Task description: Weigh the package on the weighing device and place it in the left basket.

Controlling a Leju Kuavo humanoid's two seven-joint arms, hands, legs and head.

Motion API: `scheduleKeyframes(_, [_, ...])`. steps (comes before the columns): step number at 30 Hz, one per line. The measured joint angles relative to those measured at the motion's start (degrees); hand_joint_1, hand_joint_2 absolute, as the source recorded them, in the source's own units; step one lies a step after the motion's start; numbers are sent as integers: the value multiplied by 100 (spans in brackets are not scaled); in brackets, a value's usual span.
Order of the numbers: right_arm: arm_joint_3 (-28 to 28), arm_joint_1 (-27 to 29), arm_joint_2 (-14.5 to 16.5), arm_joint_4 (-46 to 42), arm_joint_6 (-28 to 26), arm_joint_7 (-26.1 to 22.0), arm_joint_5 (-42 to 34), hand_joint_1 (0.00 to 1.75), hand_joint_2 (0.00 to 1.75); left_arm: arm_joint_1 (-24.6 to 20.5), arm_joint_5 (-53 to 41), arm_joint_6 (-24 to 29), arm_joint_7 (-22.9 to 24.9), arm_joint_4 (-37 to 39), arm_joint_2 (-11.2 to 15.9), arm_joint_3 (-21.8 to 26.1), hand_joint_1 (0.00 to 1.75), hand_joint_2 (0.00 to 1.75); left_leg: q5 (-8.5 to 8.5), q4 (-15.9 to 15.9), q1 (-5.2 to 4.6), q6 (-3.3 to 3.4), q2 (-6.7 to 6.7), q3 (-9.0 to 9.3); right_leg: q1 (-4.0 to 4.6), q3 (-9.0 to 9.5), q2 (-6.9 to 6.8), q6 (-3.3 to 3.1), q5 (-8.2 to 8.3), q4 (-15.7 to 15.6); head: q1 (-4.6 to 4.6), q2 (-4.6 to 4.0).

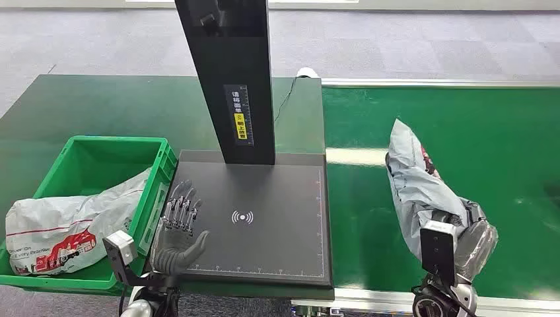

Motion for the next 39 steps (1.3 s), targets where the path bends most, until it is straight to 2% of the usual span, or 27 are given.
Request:
scheduleKeyframes(4, [424,-7,1,-201,-2,-399,144,175,175,-66,-1,91,-83,43,2,-50,0,175,0,0,1,0,-1,1,1,0,0,0,0,0,-1,0])
scheduleKeyframes(8, [844,-30,-1,-321,-24,-490,241,175,175,-125,-1,119,-111,82,5,-76,0,175,2,0,1,-1,-3,2,1,0,0,0,0,1,-1,0])
scheduleKeyframes(16, [1097,-32,-1,-344,-38,-498,269,175,175,-164,0,127,-123,101,12,-88,0,175,1,0,0,0,-4,0,0,-1,-1,0,0,1,0,0])
scheduleKeyframes(19, [1241,-59,-22,-342,106,-723,360,175,175,-183,8,144,-130,116,22,-102,0,175,1,-1,0,0,-1,-8,0,-1,0,0,0,1,0,0])
scheduleKeyframes(21, [1559,-158,-51,-315,316,-788,600,175,175,-231,37,184,-140,145,35,-129,0,175,1,-1,1,0,6,-12,1,-2,3,-1,1,1,-1,0])
scheduleKeyframes(23, [2037,-328,-94,-211,612,-641,888,175,175,-286,59,292,-165,175,43,-156,0,175,2,-2,4,-1,8,-9,4,-2,4,-2,1,1,-1,0])
scheduleKeyframes(27, [3140,-688,-258,270,1694,-242,1362,175,175,-342,62,612,-276,194,61,-173,0,175,8,-2,10,-4,4,0,10,-2,3,-3,2,3,-1,0])
scheduleKeyframes(32, [4258,-923,-405,1071,2819,198,1644,175,175,-358,98,699,-350,194,86,-204,0,175,8,-2,10,-4,-4,-5,11,-3,0,-2,0,4,0,0])
scheduleKeyframes(36, [4771,-1055,-484,1713,3423,655,1735,175,175,-347,145,699,-358,194,103,-212,0,175,6,-2,8,-3,-6,-9,9,-3,-2,-1,-1,2,1,0])
scheduleKeyframes(39, [4996,-1204,-504,2228,3718,762,1696,175,175,-343,173,699,-355,193,112,-203,0,175,6,-1,7,-2,-5,-7,8,-1,-2,-1,0,0,1,0])
